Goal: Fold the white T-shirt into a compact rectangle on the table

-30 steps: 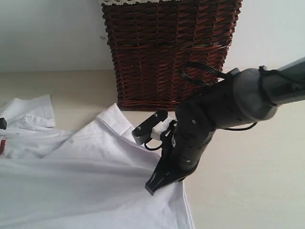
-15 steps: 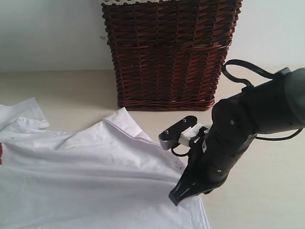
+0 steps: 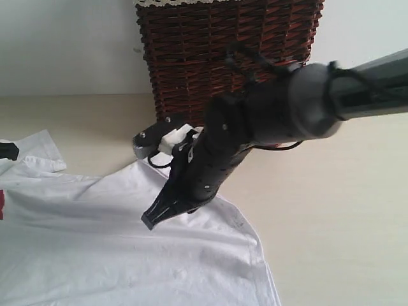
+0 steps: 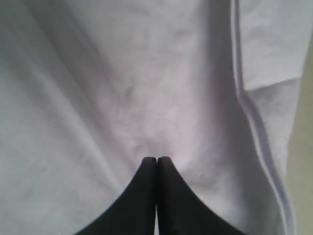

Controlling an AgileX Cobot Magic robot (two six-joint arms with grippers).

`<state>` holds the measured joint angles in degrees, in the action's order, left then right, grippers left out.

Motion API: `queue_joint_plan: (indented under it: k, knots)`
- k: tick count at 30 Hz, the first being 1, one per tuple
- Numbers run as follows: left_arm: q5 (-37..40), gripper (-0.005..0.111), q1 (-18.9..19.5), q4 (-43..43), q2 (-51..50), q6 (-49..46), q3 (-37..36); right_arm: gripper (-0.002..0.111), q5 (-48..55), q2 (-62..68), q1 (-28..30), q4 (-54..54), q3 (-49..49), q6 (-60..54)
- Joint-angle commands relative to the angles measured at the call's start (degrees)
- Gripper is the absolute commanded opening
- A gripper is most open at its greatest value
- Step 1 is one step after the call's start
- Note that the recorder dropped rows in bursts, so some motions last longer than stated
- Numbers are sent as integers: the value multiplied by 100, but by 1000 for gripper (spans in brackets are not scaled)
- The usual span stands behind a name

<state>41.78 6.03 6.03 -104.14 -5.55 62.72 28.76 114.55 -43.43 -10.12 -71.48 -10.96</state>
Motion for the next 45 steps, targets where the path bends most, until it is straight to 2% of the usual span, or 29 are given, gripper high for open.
queue_joint_plan:
  k: [1, 2, 3, 4, 5, 6, 7, 13, 15, 16, 17, 20, 33, 41, 45]
  knots:
    - [-132, 0, -33, 40, 48, -33, -18, 0, -436, 521, 29, 2588, -547, 2334]
    - [-231, 0, -33, 40, 48, -33, -18, 7, -531, 521, -13, 3694, -547, 3369]
    - [-304, 0, -33, 40, 48, -33, -18, 14, -489, 521, -61, 3933, -560, 3454]
    - [-500, 0, -33, 40, 48, -33, -7, 29, -477, 521, -108, 3948, -560, 3383]
    - [-558, 0, -33, 40, 48, -33, -7, 37, -477, 546, -124, 3904, -560, 3325]
    - [-631, 0, -33, 46, 48, -33, -7, 44, -556, 586, -124, 3852, -560, 3324]
    - [-644, 0, -33, 46, 48, -33, -7, 44, -607, 619, -124, 3852, -560, 3316]
    - [-681, 0, -33, 46, 48, -33, -7, 44, -753, 844, -183, 4061, -560, 3094]
    - [-680, 0, -33, 56, 48, -33, -7, 40, -704, 963, -183, 4224, -560, 3165]
    - [-680, 0, -33, 56, 48, -33, -7, 36, -651, 989, -183, 4348, -560, 3229]
    - [-680, 0, -33, 56, 48, -33, -7, 22, -543, 1016, -183, 4702, -560, 3412]
    - [-680, 0, -33, 56, 48, -33, -7, -1, -233, 991, -183, 5264, -560, 3758]
    - [-562, 0, -33, 55, 48, -45, -7, 0, 1260, 282, -183, 5515, -549, 3981]
    - [-542, 0, -33, 83, 48, -45, -7, 0, 765, -788, -183, 5526, 245, 4471]
    - [-411, 0, -33, 193, 48, -45, -7, 0, 1120, -1095, -171, 5477, 639, 4658]
